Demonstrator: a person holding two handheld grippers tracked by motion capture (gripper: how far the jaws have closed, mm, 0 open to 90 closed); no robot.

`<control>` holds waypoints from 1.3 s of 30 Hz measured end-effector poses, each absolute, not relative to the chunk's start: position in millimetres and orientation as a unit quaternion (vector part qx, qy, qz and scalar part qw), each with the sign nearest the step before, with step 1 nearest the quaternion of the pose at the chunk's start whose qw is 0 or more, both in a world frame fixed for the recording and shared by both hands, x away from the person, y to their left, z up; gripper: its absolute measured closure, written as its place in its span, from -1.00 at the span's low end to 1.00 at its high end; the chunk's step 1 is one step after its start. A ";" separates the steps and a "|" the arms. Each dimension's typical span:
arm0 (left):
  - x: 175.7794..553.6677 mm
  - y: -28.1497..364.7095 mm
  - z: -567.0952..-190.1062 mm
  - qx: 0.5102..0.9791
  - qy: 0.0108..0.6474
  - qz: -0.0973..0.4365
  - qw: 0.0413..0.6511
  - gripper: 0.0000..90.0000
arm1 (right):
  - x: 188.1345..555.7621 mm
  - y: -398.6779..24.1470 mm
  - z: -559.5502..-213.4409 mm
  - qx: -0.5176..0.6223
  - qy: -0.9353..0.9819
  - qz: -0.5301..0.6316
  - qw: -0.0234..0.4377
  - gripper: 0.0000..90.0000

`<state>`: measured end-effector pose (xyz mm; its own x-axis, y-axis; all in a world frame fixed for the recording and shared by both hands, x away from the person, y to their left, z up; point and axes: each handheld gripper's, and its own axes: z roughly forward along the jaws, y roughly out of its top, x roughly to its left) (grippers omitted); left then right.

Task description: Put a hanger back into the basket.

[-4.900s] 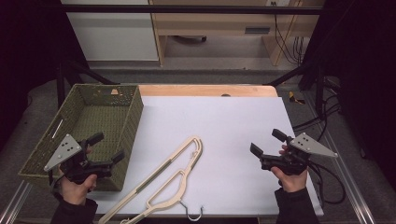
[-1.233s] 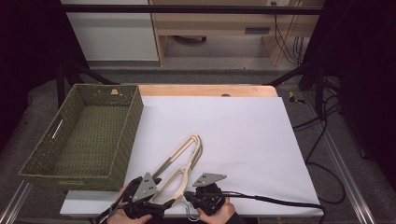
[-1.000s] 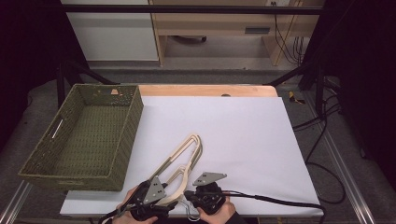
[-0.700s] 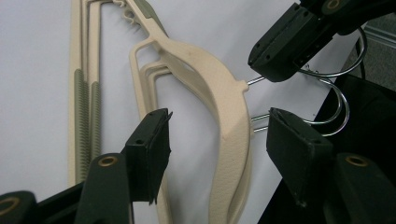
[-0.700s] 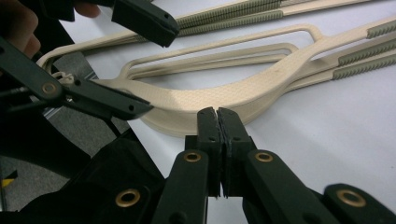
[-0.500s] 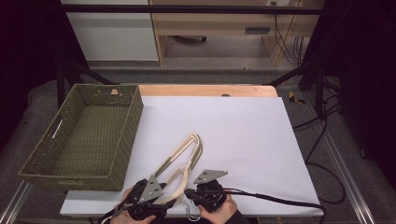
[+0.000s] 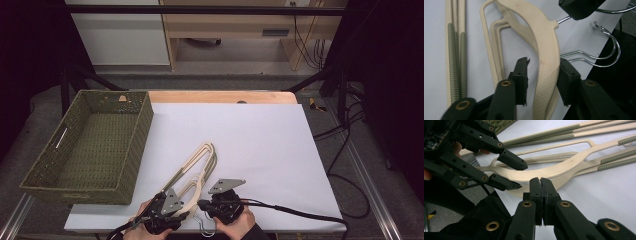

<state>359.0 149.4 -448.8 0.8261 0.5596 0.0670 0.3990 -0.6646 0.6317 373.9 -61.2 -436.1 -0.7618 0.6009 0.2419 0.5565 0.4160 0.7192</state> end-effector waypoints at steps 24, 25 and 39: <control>361.2 173.2 -424.7 0.880 0.271 0.123 0.371 0.68 | 384.3 -128.3 -399.8 0.322 0.779 0.511 0.167 0.02; 361.8 174.7 -423.3 0.879 0.271 0.124 0.371 0.68 | 386.7 -128.2 -403.7 0.323 0.781 0.510 0.162 0.01; 366.0 184.6 -413.5 0.867 0.289 0.131 0.384 0.71 | 389.4 -79.8 -428.5 0.265 0.786 0.554 0.066 0.18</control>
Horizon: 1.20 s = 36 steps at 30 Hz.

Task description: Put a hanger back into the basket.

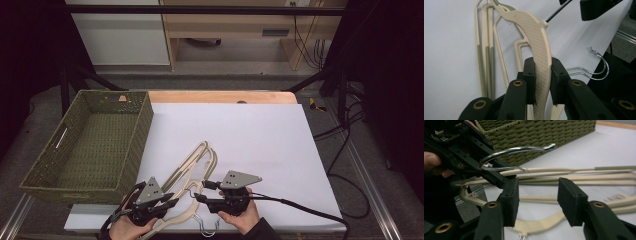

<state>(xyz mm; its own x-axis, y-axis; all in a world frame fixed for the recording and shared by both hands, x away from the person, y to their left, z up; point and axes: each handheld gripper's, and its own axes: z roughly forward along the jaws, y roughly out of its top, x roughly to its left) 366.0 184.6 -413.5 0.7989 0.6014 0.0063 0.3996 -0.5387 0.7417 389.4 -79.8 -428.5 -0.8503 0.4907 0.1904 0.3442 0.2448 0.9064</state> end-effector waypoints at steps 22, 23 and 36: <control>366.6 187.4 -411.8 0.864 0.294 0.133 0.385 0.70 | 398.5 -50.0 -429.8 0.214 0.793 0.567 0.055 0.95; 366.5 187.9 -411.2 0.863 0.295 0.135 0.386 0.70 | 398.7 -50.0 -429.7 0.214 0.793 0.568 0.054 0.95; 364.1 174.6 -405.4 0.862 0.318 0.189 0.346 0.61 | 403.6 -47.9 -424.2 0.214 0.788 0.575 0.055 0.96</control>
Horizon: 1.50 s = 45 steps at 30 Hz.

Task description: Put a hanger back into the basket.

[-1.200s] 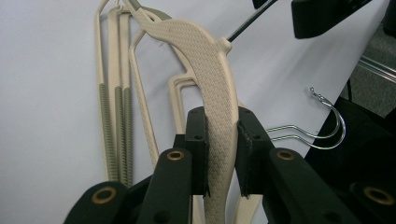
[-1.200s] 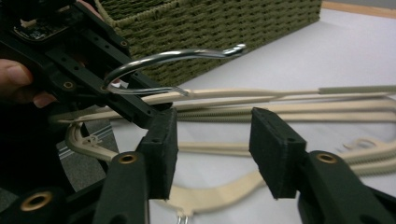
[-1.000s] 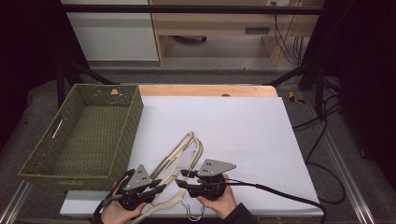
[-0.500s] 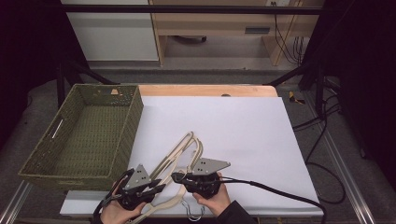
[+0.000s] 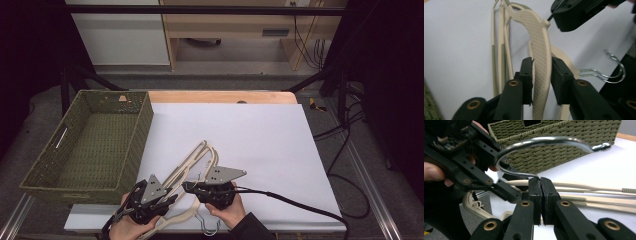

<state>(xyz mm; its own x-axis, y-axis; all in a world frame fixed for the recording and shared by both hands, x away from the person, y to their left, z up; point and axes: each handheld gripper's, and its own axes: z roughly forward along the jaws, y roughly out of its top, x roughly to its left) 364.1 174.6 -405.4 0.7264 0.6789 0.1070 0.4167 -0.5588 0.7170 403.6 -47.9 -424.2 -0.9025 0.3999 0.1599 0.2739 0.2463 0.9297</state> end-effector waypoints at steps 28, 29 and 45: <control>375.5 208.1 -381.2 0.837 0.349 0.248 0.341 0.90 | 401.0 -134.6 -405.9 0.293 0.761 0.563 0.134 -0.06; 372.9 210.7 -377.0 0.831 0.347 0.253 0.353 0.91 | 400.9 -146.5 -405.1 0.304 0.755 0.563 0.143 -0.12; 366.9 241.5 -324.5 0.809 0.325 0.233 0.431 0.91 | 395.9 -210.8 -394.3 0.369 0.709 0.568 0.196 -0.79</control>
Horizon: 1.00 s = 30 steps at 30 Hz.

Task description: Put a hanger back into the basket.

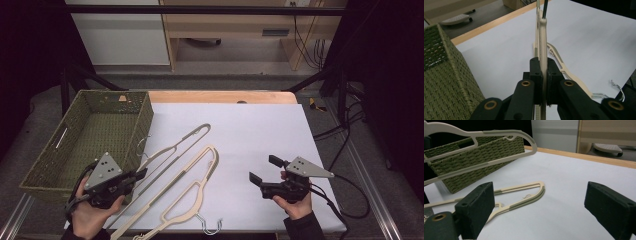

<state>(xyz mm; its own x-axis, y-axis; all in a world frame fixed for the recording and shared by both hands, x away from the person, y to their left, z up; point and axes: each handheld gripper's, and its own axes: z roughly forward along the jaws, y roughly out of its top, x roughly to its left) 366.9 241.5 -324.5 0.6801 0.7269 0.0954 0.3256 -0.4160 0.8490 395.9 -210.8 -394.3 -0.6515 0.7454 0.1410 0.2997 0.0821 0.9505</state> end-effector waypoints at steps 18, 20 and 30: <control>395.9 292.0 -250.2 0.796 0.293 0.238 0.473 0.91 | 397.6 -221.7 -391.3 0.383 0.700 0.564 0.213 -0.85; 404.2 299.3 -245.2 0.797 0.295 0.240 0.469 0.91 | 397.8 -222.9 -390.9 0.384 0.700 0.563 0.215 -0.85; 446.6 339.3 -237.5 0.798 0.312 0.248 0.451 0.91 | 398.3 -226.4 -389.6 0.387 0.698 0.562 0.219 -0.87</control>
